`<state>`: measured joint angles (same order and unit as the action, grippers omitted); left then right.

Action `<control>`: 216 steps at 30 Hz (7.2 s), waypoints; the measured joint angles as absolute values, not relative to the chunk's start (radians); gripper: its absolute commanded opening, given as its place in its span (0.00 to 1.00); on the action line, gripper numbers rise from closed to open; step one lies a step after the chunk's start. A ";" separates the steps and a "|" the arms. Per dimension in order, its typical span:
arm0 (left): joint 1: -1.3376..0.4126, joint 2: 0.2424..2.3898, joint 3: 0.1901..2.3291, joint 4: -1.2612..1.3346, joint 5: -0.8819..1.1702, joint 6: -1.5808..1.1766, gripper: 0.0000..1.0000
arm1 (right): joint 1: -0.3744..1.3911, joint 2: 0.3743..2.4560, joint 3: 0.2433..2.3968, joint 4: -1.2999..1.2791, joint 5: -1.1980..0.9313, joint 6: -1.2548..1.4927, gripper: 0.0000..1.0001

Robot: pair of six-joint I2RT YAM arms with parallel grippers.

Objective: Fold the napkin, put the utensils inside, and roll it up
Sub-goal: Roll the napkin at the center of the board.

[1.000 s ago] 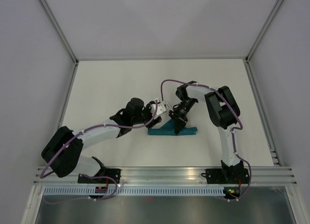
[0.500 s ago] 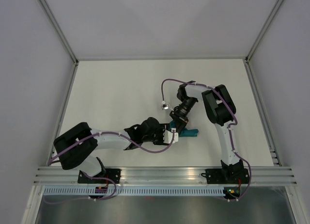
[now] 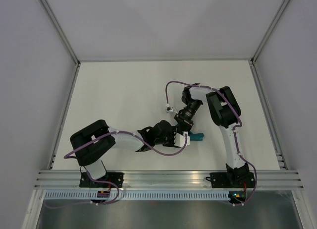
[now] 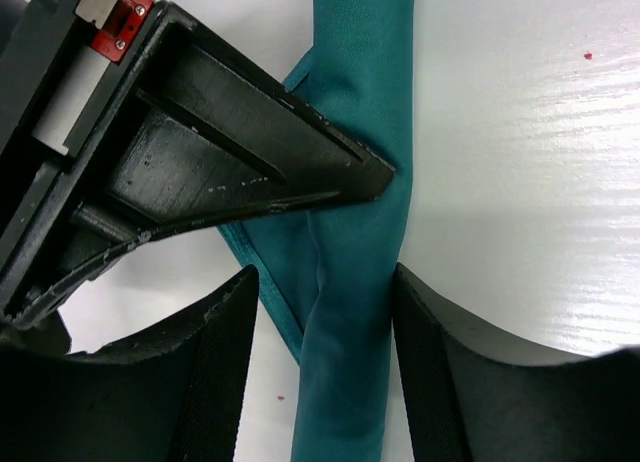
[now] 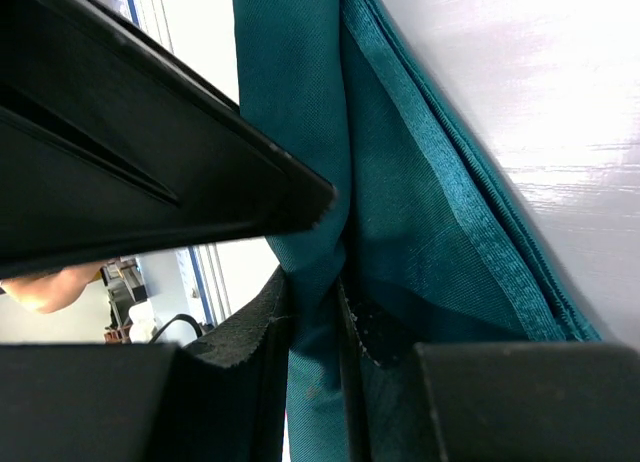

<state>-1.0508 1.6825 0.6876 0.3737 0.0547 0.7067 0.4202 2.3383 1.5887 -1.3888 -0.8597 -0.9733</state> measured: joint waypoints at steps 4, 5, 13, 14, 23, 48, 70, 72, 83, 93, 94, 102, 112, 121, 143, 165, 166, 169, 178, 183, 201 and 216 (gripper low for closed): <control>-1.051 1.705 0.716 0.353 0.057 0.706 0.47 | 0.418 2.339 1.589 -1.393 -0.858 -0.977 0.26; -1.052 1.707 0.717 0.347 0.062 0.706 0.44 | 0.417 2.339 1.588 -1.393 -0.858 -0.977 0.26; -1.051 1.709 0.749 0.259 0.109 0.704 0.12 | 0.415 2.339 1.588 -1.397 -0.859 -0.976 0.38; -1.050 1.709 0.756 0.246 0.115 0.703 0.10 | 0.415 2.339 1.588 -1.401 -0.861 -0.976 0.42; -1.034 1.709 0.793 0.158 0.189 0.693 0.05 | 0.407 2.281 1.560 -1.384 -0.841 -0.972 0.52; -0.841 1.950 1.204 -0.331 0.614 0.496 0.04 | 0.152 1.478 1.106 -0.641 -0.781 -0.636 0.53; -0.702 2.233 1.536 -0.713 0.937 0.368 0.05 | 0.507 1.196 0.827 -0.491 -0.507 -0.726 0.55; -0.701 2.249 1.552 -0.741 0.948 0.366 0.05 | 0.552 1.205 0.809 -0.465 -0.449 -0.736 0.55; -0.689 2.284 1.582 -0.836 0.979 0.364 0.07 | 0.765 1.353 0.737 -0.354 -0.270 -0.769 0.56; -0.682 2.300 1.596 -0.864 0.992 0.363 0.09 | 0.829 1.423 0.722 -0.301 -0.209 -0.782 0.56; -0.682 2.301 1.597 -0.866 0.992 0.363 0.09 | 0.830 1.429 0.721 -0.298 -0.207 -0.782 0.55; -0.681 2.311 1.611 -0.883 0.997 0.364 0.16 | 0.832 1.481 0.720 -0.282 -0.199 -0.783 0.48; -0.678 2.310 1.616 -0.902 1.005 0.359 0.46 | 0.834 1.499 0.724 -0.265 -0.187 -0.791 0.18; -0.630 2.304 1.654 -0.920 0.970 0.324 0.49 | 0.801 1.552 0.793 -0.328 -0.243 -0.798 0.16; -0.421 1.695 1.215 -0.207 0.522 0.051 0.55 | 0.538 1.954 1.248 -0.836 -0.685 -0.867 0.15; -0.802 1.479 0.765 0.139 0.173 0.436 0.57 | 0.434 2.190 1.453 -1.130 -0.866 -0.891 0.15; -0.807 1.480 0.762 0.142 0.169 0.446 0.58 | 0.432 2.196 1.457 -1.139 -0.868 -0.891 0.15; -0.841 1.480 0.752 0.154 0.165 0.486 0.58 | 0.427 2.210 1.471 -1.162 -0.873 -0.891 0.15; -0.994 1.525 0.686 0.200 0.158 0.596 0.60 | 0.421 2.234 1.492 -1.192 -0.878 -0.885 0.15; -1.034 1.585 0.664 0.250 0.122 0.639 0.61 | 0.420 2.239 1.496 -1.197 -0.881 -0.882 0.15; -1.034 1.703 0.725 0.320 0.039 0.677 0.41 | 0.417 2.242 1.497 -1.199 -0.885 -0.879 0.16; -1.030 1.728 0.817 0.156 0.125 0.688 0.06 | 0.406 2.226 1.501 -1.244 -0.894 -0.858 0.58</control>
